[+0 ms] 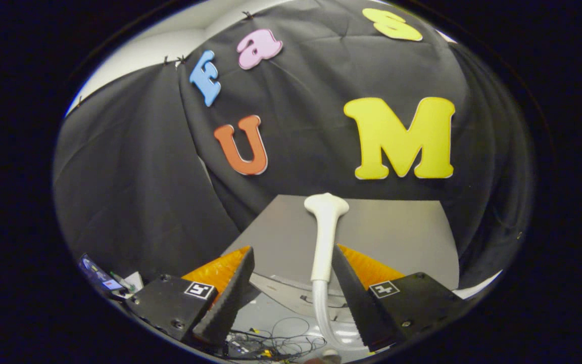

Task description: Iron the clothes twice with a garment steamer, once on the left side and once on the right side.

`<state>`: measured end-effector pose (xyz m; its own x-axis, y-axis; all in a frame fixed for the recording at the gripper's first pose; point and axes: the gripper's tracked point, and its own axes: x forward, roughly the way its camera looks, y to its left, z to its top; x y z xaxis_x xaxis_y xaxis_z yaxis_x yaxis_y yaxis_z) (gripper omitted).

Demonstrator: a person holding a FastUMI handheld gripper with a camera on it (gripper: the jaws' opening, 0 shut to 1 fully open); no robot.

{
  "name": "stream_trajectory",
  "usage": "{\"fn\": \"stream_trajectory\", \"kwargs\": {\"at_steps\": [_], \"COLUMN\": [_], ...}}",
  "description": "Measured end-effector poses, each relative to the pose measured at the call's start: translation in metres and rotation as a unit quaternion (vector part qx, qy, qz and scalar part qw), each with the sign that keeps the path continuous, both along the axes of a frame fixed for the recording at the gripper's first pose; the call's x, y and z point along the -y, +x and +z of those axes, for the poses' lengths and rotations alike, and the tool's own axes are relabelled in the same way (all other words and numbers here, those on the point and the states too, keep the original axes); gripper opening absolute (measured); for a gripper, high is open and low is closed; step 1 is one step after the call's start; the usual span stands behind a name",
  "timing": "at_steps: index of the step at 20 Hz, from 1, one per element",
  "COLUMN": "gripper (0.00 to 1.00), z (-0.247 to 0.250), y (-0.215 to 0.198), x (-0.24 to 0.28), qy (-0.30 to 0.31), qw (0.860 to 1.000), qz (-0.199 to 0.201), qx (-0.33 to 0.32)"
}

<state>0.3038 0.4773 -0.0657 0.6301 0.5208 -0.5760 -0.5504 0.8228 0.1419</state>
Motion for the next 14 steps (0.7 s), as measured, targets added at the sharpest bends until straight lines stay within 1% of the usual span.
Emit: {"fn": "stream_trajectory", "kwargs": {"at_steps": [2, 6, 11, 12, 13, 14], "gripper": [0.96, 0.93, 0.91, 0.88, 0.87, 0.83], "z": [-0.02, -0.047, -0.082, -0.087, -0.094, -0.101], "y": [0.024, 0.059, 0.079, 0.083, 0.083, 0.085], "x": [-0.002, -0.016, -0.021, -0.021, -0.023, -0.021], "qy": [-0.035, -0.068, -0.113, -0.119, -0.126, -0.134], "qw": [0.999, 0.994, 0.983, 0.982, 0.98, 0.978], "qz": [-0.005, -0.005, -0.021, -0.024, -0.024, -0.03], "qx": [-0.03, -0.086, -0.141, -0.146, -0.15, -0.156]}}
